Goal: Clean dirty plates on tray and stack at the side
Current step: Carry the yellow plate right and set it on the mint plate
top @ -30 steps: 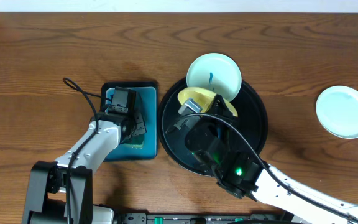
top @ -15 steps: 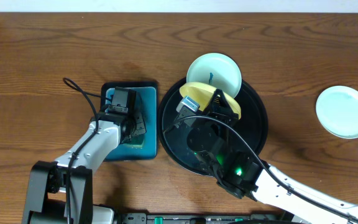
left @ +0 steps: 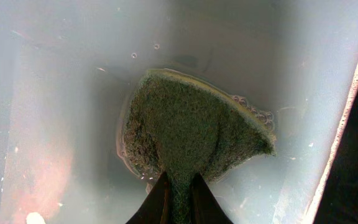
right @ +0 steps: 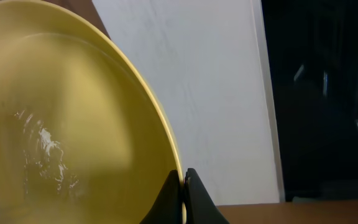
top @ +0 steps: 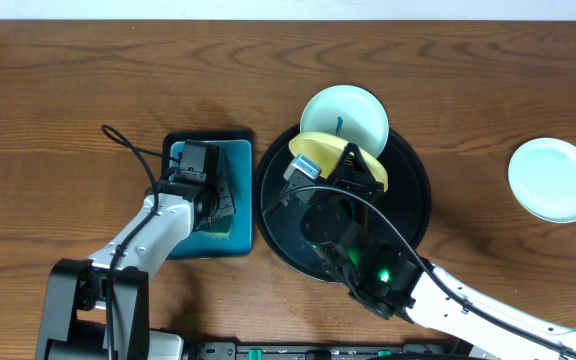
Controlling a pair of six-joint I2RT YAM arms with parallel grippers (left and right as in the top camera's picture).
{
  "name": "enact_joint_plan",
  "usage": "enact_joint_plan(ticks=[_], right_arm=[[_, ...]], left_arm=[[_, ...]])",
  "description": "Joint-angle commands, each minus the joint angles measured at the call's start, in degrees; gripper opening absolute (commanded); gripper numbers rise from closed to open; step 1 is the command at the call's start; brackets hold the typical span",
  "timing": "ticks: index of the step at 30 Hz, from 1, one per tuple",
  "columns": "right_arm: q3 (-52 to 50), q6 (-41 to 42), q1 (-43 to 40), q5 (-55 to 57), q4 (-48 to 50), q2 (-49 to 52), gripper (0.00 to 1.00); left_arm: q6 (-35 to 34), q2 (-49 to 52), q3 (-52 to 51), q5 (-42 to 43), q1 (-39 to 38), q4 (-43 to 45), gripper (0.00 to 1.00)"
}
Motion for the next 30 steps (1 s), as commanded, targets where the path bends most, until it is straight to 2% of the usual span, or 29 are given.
enact_joint_plan(ticks=[1, 7, 11, 14, 18, 22, 30], right_arm=[[1.09, 11.02, -0.63, 1.51, -0.79, -0.79, 0.01], [1.09, 44.06, -6.49, -2.16, -14.1, -0.66, 0.01], [1.05, 68.57, -13.66, -12.94, -25.22, -0.59, 0.01], [1.01, 80.85, -21.27, -22.47, -29.49, -0.5, 0.01], [1.01, 86.95, -32.52, -36.22, -29.9, -0.46, 0.01], [1.01, 88.87, -46.1, -51.74, -29.79, -0.46, 0.01], [1.01, 89.61, -67.49, -62.73, -30.67, -0.26, 0.01]], left_arm=[[0.72, 2.6, -0.79, 0.57, 0.11, -1.07, 0.08], [0.72, 2.6, -0.79, 0.57, 0.11, -1.09, 0.07], [0.72, 2.6, -0.79, 0.57, 0.11, -1.09, 0.07], [0.72, 2.6, -0.79, 0.57, 0.11, -1.09, 0.07], [0.72, 2.6, -0.79, 0.57, 0.11, -1.09, 0.08], [0.72, 2.6, -0.79, 0.57, 0.11, -1.09, 0.08], [0.72, 2.6, -0.79, 0.57, 0.11, -1.09, 0.08]])
